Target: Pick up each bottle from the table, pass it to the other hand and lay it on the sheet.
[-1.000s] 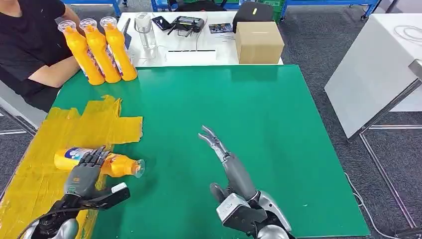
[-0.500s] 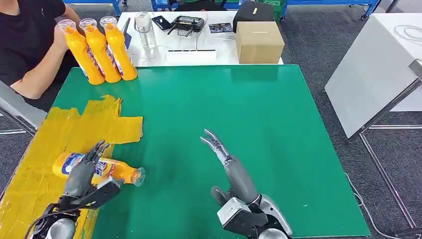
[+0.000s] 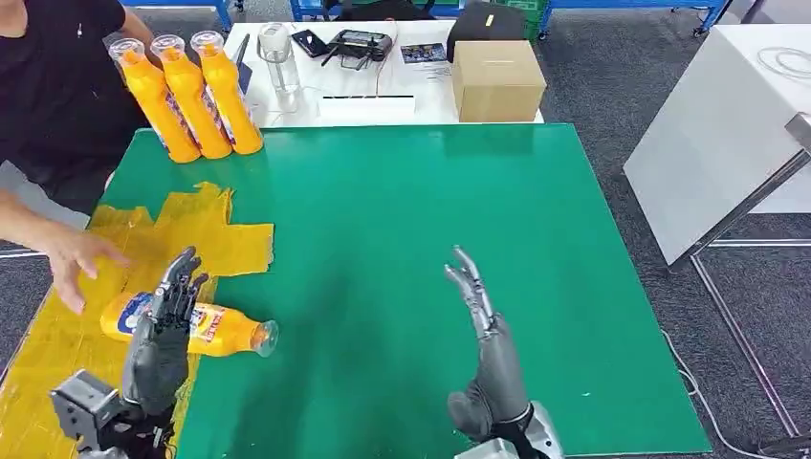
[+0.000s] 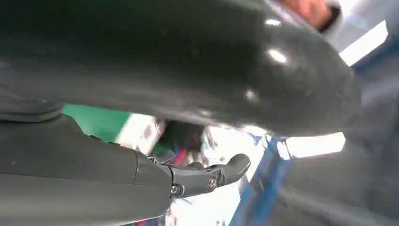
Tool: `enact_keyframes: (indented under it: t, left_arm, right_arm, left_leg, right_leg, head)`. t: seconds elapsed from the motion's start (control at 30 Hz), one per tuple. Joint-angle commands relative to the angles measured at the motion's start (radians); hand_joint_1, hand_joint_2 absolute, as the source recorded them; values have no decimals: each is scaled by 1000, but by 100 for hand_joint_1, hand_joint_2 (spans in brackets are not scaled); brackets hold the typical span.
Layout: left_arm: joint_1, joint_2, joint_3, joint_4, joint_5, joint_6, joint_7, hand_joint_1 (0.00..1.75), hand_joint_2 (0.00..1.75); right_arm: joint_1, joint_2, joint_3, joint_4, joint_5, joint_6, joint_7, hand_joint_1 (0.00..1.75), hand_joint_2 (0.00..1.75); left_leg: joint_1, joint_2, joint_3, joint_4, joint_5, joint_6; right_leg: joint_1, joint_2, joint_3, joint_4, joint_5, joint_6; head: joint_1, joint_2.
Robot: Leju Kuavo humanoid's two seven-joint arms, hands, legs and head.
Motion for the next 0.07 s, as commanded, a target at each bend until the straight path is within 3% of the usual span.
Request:
enact_keyframes:
  t: [0.03,0.07]
  left_arm:
    - [57,-54,-237,-57,7,74,-8,0,0]
    - [53,-51,-239,-54,9,78,-8,0,0]
  right_arm:
    - [56,25,-52,9,-69,-70,-66,0,0]
    - [53,26,-52,11,-69,-71,-66,0,0]
  left_leg:
    - [0,-2,0,0,0,1]
    - [0,-2,1,0,0,1]
  right_leg:
    - [0,-2,1,-1,0,0]
    - [0,-1,1,-1,0,0]
  head:
    - [1,0]
    - [1,0]
